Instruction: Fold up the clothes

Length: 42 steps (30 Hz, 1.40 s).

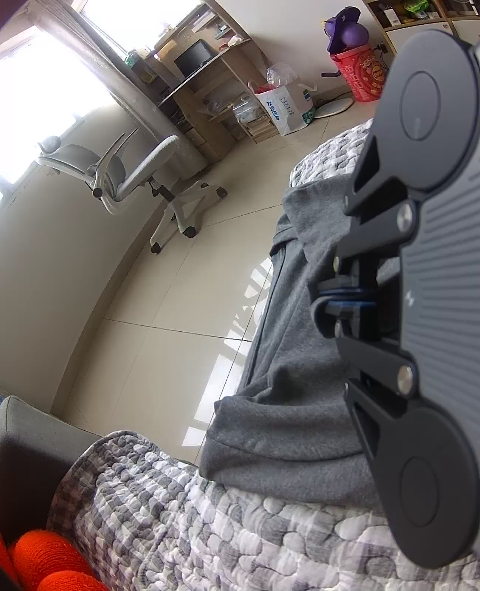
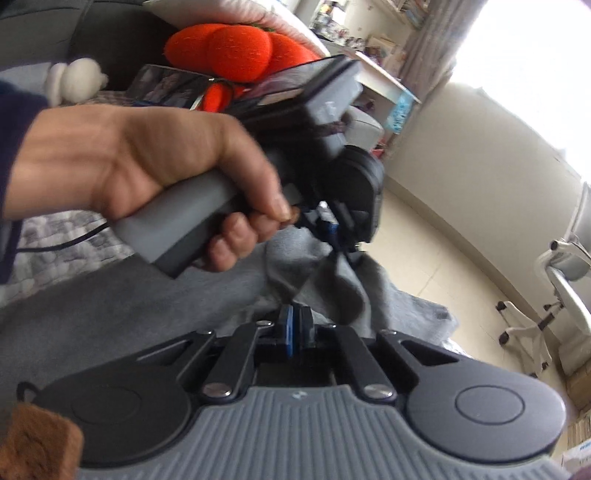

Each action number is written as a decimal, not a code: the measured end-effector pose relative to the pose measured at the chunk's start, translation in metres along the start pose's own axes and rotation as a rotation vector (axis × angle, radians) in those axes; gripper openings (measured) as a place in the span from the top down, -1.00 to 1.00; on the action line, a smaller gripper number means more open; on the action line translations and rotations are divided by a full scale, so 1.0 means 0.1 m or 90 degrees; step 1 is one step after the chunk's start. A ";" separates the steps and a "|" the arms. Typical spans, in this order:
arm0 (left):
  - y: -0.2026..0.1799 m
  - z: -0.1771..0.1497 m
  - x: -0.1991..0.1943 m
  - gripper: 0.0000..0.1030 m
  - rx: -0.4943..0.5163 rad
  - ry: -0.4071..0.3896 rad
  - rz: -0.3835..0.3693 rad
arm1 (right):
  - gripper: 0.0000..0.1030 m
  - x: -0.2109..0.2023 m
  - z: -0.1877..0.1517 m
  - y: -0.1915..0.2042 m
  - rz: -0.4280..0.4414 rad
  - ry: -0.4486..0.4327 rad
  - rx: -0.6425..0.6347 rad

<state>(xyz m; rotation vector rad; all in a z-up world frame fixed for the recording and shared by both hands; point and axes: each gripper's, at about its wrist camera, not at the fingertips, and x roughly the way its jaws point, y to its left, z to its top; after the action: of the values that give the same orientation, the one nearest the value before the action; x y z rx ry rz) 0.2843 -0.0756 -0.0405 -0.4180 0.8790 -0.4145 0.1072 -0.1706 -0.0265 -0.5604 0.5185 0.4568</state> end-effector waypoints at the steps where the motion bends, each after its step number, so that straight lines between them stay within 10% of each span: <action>1: 0.01 0.00 0.01 0.93 -0.003 0.002 0.001 | 0.97 0.03 0.00 0.00 -0.006 0.009 0.002; 10: 0.01 -0.01 0.04 0.93 -0.013 0.005 -0.016 | 0.46 0.12 -0.01 -0.47 -0.027 0.005 0.225; 14: 0.03 0.00 0.06 0.93 -0.015 0.006 -0.016 | 0.46 0.30 -0.11 -0.51 -0.007 0.066 0.296; 18: 0.08 0.01 0.06 0.93 -0.027 0.006 -0.016 | 0.96 0.22 -0.08 -0.44 -0.016 0.053 0.277; 22: 0.11 0.03 0.04 0.93 -0.040 0.006 -0.032 | 0.97 -0.02 -0.04 -0.62 0.044 -0.027 0.341; 26: 0.14 0.02 0.06 0.93 -0.054 0.017 -0.042 | 0.96 0.12 -0.13 -0.63 0.060 0.042 0.343; 32: 0.10 0.02 0.09 0.93 -0.045 0.016 -0.040 | 0.41 0.09 0.02 -0.51 0.047 0.006 0.332; 42: 0.12 0.01 0.12 0.93 -0.033 0.016 -0.026 | 0.77 0.27 -0.12 -0.66 0.031 0.054 0.473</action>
<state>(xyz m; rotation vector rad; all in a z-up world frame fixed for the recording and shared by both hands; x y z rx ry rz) 0.2945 -0.0714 -0.0537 -0.4800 0.9086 -0.4365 0.1598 -0.2203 -0.0260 0.1484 0.7342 0.2569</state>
